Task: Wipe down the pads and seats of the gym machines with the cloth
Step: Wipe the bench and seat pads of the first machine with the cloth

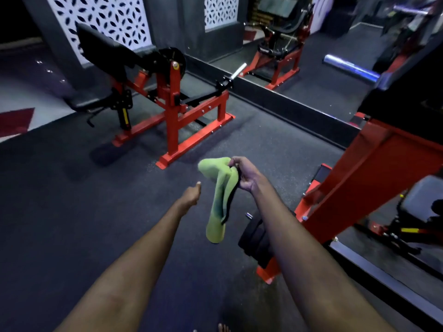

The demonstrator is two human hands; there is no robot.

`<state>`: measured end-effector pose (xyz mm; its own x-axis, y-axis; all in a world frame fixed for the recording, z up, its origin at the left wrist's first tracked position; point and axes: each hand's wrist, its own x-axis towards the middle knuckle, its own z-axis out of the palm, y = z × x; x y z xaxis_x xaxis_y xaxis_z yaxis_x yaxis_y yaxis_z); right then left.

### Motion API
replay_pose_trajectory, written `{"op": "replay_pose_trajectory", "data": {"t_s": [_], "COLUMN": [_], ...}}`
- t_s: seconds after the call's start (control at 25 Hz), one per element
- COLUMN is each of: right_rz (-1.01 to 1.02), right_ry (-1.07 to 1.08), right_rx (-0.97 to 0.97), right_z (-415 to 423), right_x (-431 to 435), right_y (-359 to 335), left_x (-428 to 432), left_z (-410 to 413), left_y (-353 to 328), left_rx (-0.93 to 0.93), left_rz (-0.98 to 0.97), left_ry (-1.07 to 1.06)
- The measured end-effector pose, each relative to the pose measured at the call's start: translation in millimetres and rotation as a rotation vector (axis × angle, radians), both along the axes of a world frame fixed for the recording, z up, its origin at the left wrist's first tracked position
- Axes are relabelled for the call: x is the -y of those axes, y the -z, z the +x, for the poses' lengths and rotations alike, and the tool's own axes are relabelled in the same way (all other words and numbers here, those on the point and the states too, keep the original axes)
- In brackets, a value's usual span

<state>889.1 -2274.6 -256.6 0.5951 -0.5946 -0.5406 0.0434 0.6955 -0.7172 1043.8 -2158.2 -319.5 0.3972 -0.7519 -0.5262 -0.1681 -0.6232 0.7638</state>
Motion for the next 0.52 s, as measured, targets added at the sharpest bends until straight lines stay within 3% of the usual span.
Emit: {"op": "replay_pose_trajectory", "data": {"t_s": [0.2,0.28,0.4,0.52], "right_rz": [-0.065,-0.100,-0.096,-0.104], "right_ry": [-0.076,-0.098,-0.099,-0.136], "right_rx": [0.173,0.193,0.229,0.248], "right_z": [73.5,101.9,140.1,158.3], "right_x": [-18.1,-17.5,-20.9,-37.5], "right_y": [-83.2,-95.3,-104.9,-122.4], "left_x": [-24.5,-33.7,-64.8,-78.3], "left_z": [51.5,82.6,117.3,135.2], "left_y": [-33.7,-24.8,-23.1,-38.6], "left_rx": [-0.583,-0.696,-0.731,-0.794], "left_rz": [-0.109,-0.165,0.029,-0.057], "left_ry": [-0.350,-0.399,-0.378,-0.464]}}
